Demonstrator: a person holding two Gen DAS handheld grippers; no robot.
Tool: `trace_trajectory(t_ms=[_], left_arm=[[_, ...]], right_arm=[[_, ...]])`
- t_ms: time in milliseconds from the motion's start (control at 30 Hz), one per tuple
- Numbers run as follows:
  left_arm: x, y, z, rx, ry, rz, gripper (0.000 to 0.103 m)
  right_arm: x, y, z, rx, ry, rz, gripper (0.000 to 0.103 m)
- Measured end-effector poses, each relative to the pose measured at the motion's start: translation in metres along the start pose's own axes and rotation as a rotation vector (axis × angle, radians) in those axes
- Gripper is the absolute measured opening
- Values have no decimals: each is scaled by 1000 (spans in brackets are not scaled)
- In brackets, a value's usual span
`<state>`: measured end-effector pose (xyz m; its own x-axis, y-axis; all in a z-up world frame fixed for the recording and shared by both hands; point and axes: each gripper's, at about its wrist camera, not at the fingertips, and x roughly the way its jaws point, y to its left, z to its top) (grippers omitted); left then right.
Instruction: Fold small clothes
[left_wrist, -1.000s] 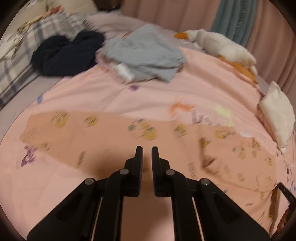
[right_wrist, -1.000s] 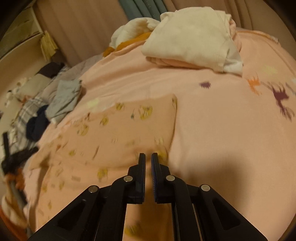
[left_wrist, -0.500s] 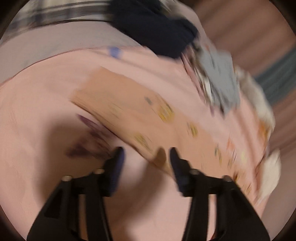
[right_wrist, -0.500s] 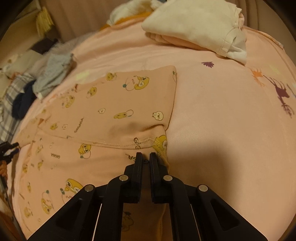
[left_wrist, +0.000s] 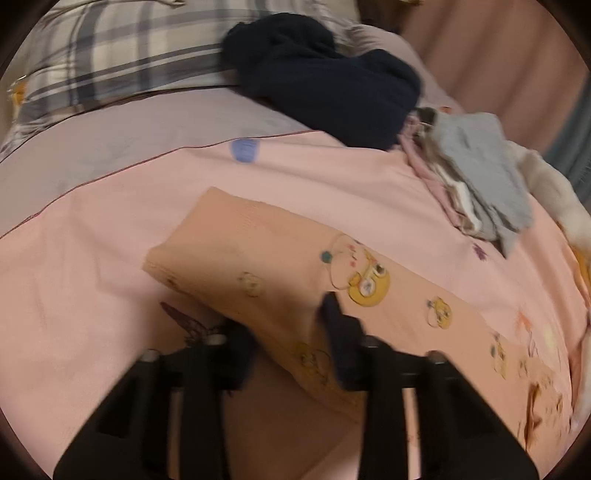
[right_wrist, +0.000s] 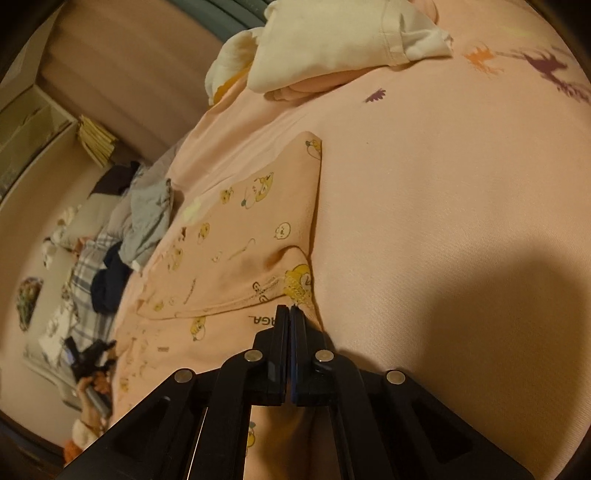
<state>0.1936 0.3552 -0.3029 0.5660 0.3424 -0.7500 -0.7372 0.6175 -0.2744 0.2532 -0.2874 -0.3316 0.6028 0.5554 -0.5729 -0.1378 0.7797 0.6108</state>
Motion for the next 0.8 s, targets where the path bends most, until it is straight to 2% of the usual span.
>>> trace_trajectory(t_ms=[33,67,133,267,367,433,533,567,600,667,700,767,800], left_arm=[[-1,2,1,7,6,-2,20],[0,-2,1,26,15,0,8],[-4,-10,-1,67,39,18,5],[-25,-33,3,77,26,-44,4],[-64,-68,-2,177,-25,-80,5],[-88,-89,-8,211,-58,-111,5],[-114,-120,-19,216,-16,-214,4],[-122,-131,-24,236,0,-242,4],[-134,-145,-32,266,3,-267,4],[-154,-168,-43,318,-18,-317,5],[-168,-181,-50,352,-27,-347,5],[-184,-198,-58,375,-35,-390,5],[-192,-207,-63,384,-37,-413,5]], right_arm=[[0,0,0,2,-1,-5,0],[-2,1,-2,2,-4,-13,0],[-3,4,-5,1,-11,-46,0],[-4,11,-9,10,-40,-116,0],[-5,17,-12,6,-60,-163,0],[-5,25,-12,-19,-52,-224,0],[-12,53,-18,-76,-23,-408,0],[-18,62,-22,-79,-8,-420,0],[-28,72,-29,-81,19,-390,0],[-47,86,-38,-91,33,-357,15],[-64,92,-43,-110,12,-343,19],[-94,101,-48,-145,-25,-321,34],[-109,103,-51,-152,-40,-320,36]])
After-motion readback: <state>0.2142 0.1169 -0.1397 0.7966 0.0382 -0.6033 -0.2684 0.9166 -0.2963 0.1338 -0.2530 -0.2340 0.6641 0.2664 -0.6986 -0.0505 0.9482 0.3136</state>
